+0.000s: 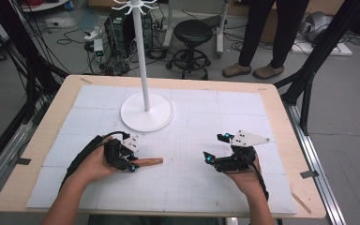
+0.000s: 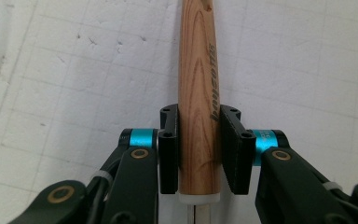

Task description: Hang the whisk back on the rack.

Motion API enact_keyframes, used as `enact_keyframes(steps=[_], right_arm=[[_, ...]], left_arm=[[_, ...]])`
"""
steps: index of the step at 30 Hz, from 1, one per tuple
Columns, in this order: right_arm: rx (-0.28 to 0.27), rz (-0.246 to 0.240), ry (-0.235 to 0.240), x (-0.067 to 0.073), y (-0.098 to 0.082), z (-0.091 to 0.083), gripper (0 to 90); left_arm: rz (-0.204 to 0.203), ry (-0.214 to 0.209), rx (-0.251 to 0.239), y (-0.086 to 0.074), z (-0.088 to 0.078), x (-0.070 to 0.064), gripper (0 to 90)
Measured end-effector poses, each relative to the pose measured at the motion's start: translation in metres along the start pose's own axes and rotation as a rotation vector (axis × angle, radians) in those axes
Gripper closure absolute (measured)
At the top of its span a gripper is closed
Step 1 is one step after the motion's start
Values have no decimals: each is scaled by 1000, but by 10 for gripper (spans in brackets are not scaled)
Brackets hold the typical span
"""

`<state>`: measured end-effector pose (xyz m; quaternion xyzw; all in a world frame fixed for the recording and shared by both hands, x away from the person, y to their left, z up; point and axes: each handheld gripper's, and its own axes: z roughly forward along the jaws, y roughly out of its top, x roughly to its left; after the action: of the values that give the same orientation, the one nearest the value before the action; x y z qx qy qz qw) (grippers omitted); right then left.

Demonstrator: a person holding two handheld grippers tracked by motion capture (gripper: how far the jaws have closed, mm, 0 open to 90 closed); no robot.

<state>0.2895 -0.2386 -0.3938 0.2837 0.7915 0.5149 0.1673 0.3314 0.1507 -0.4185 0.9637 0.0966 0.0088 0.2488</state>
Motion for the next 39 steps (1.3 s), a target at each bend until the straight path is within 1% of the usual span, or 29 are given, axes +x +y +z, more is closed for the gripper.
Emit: enact_keyframes(steps=[1,2,4,5,7,8,9,10,11,12,14,15,16,17,19,21,22,24,25,26,28,31,33,34,38,39], right_arm=[[0,1,0,0,0,0,154],[-3,-1,-2,0,0,0,154],[-4,4,-1,0,1,-1,154],[-6,4,-5,-1,0,-1,154],[-5,7,-6,-1,0,-1,155],[-6,7,-5,-1,0,-1,155],[-4,5,-5,-2,0,-1,155],[-2,7,-5,-1,0,-1,155],[-1,8,-5,-1,0,-1,155],[-4,0,-5,-2,0,0,155],[-1,0,-4,-1,0,0,156],[1,0,-4,-1,0,0,156],[1,-1,-6,-1,0,1,156],[1,1,-6,0,0,0,156],[0,-2,-3,0,0,0,156],[-1,-4,-3,0,0,1,156],[1,-5,-4,0,0,1,156],[0,-9,-2,1,0,1,156],[0,-7,-2,1,1,1,156],[-3,-9,-5,1,1,0,156],[-2,-6,-5,1,1,0,156],[-7,-10,-7,0,1,-1,156],[-5,-4,-4,1,1,-1,156],[-6,-6,-3,1,1,-2,156],[-7,-5,-6,0,1,-1,156],[-5,-8,-6,0,1,-1,156]], left_arm=[[4,10,5,0,-1,1,710],[-9,4,0,0,0,1,710],[-11,12,-4,-1,-2,2,710],[-19,9,-18,-2,-3,2,710],[-17,15,-49,-2,-9,2,710],[-23,10,-82,-3,-13,1,710],[-26,21,-117,-3,-17,1,710],[-24,23,-147,-4,-22,1,710],[-38,35,-184,-4,-27,1,710],[-42,44,-211,-5,-32,1,710],[-63,46,-285,-5,-40,1,710],[-67,54,-311,-5,-45,2,710],[-69,68,-335,-5,-51,2,710],[-79,73,-360,-5,-55,2,710],[-99,101,-420,-3,-66,4,710],[-117,119,-493,-2,-76,6,710],[-129,125,-520,-1,-81,8,710],[-133,146,-566,1,-92,11,710],[-143,150,-590,3,-97,13,710],[-140,157,-606,4,-102,15,710],[-149,168,-648,8,-113,18,710],[-154,193,-692,13,-127,22,710],[-158,199,-732,16,-136,25,710],[-156,210,-749,18,-140,26,710],[-146,245,-787,26,-157,30,710],[-146,247,-796,29,-161,31,710]])
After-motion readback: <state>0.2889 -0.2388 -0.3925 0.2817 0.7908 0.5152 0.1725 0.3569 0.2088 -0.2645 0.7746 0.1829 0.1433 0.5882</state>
